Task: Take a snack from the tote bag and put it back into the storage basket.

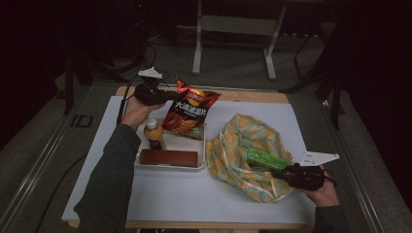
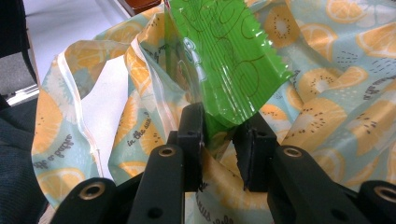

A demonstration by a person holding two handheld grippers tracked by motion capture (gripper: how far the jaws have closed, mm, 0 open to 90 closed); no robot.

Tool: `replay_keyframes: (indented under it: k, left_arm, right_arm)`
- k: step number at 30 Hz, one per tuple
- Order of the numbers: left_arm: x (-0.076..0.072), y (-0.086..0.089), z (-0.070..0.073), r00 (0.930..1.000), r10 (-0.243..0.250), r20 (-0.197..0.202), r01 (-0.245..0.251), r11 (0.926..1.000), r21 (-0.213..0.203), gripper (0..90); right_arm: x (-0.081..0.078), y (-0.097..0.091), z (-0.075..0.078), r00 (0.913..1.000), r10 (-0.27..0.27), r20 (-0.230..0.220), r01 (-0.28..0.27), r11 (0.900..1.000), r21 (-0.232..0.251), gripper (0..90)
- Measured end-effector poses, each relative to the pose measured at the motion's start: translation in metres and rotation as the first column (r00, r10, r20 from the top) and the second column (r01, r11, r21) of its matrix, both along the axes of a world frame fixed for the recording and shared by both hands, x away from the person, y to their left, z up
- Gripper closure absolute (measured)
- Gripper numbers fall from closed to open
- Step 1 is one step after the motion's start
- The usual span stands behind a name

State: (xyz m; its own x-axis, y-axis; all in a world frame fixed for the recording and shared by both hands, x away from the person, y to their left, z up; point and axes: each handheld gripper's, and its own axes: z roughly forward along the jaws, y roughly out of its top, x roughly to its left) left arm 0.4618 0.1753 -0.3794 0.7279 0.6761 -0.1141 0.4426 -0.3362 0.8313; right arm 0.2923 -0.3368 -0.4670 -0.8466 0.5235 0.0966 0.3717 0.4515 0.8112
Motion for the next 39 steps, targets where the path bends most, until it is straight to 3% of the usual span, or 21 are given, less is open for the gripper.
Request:
replay_keyframes:
  k: [7,15,22,27,38,39]
  left_arm:
    - [-0.001,0.003,-0.004,0.9998,0.0,-0.021,0.001,0.9996,0.028,80.6]
    - [-0.008,0.002,-0.001,1.0,0.003,-0.001,-0.003,1.0,0.004,76.3]
    - [-0.024,0.003,0.012,0.9991,0.01,0.04,-0.009,0.9997,-0.023,74.6]
    - [-0.042,0.004,0.021,0.9951,0.054,0.082,-0.048,0.9962,-0.073,74.4]
    - [-0.07,-0.007,0.012,0.9922,0.064,0.107,-0.055,0.9944,-0.09,74.4]
    - [-0.077,-0.011,0.008,0.9893,0.075,0.125,-0.066,0.9947,-0.079,74.4]
  right_arm:
    - [0.0,0.0,0.0,1.0,0.0,0.001,0.0,1.0,-0.001,73.5]
    - [0.0,0.0,0.0,1.0,-0.001,0.003,0.001,1.0,-0.002,73.5]
    - [0.0,0.0,0.0,1.0,-0.003,0.003,0.003,1.0,-0.002,73.5]
    - [-0.001,0.001,0.0,1.0,-0.003,0.005,0.003,1.0,-0.001,73.4]
    - [0.0,0.001,0.0,1.0,-0.003,0.006,0.003,1.0,-0.001,73.5]
    - [0.0,0.001,0.0,1.0,-0.003,0.006,0.003,1.0,-0.001,73.5]
